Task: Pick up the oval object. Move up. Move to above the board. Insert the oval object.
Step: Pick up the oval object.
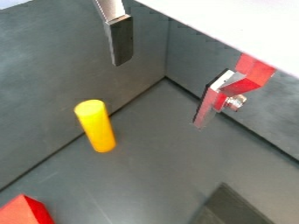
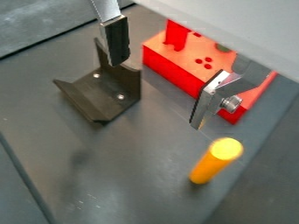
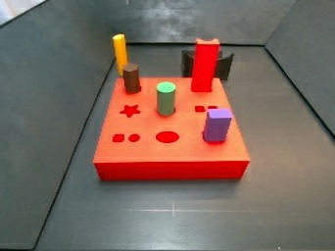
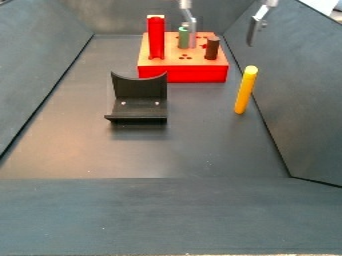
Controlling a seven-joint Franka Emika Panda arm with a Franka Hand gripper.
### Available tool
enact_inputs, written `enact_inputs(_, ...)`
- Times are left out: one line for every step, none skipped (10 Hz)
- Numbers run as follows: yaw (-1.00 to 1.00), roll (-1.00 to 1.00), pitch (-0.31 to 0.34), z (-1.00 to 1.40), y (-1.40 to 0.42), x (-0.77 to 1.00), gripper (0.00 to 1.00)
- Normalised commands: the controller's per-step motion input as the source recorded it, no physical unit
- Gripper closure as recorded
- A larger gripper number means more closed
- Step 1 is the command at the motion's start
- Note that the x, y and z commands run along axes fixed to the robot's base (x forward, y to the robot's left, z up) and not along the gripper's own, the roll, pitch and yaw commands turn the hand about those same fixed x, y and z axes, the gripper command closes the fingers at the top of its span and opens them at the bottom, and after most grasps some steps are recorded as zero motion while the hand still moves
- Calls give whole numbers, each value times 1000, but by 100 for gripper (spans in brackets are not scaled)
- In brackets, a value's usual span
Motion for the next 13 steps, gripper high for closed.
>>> enact_inputs(-169, 0, -107, -120, -74, -580, 0)
enact_inputs(-189, -26, -124, -126, -80, -589, 0)
enact_inputs(-169, -47, -124, -157, -74, -534, 0)
enact_inputs(-154, -73, -129, -143, -66, -437, 0)
enact_inputs(-160, -94, -126, -149, -83, -311, 0)
enact_inputs(-220, -126, -124, -166, -86, -134, 0)
enact_inputs(-260, -153, -119, -134, -49, 0, 0)
enact_inputs(-291, -136, -74, -111, -29, 20, 0)
enact_inputs(-271, -114, -20, -137, -14, 157, 0)
enact_inputs(-271, -101, -30, -194, 0, 34, 0)
enact_inputs(-249, -110, -59, -269, 0, 0, 0)
enact_inputs(-111, -151, -136, -406, -63, 0, 0)
enact_inputs(-83, -174, -146, -437, -57, 0, 0)
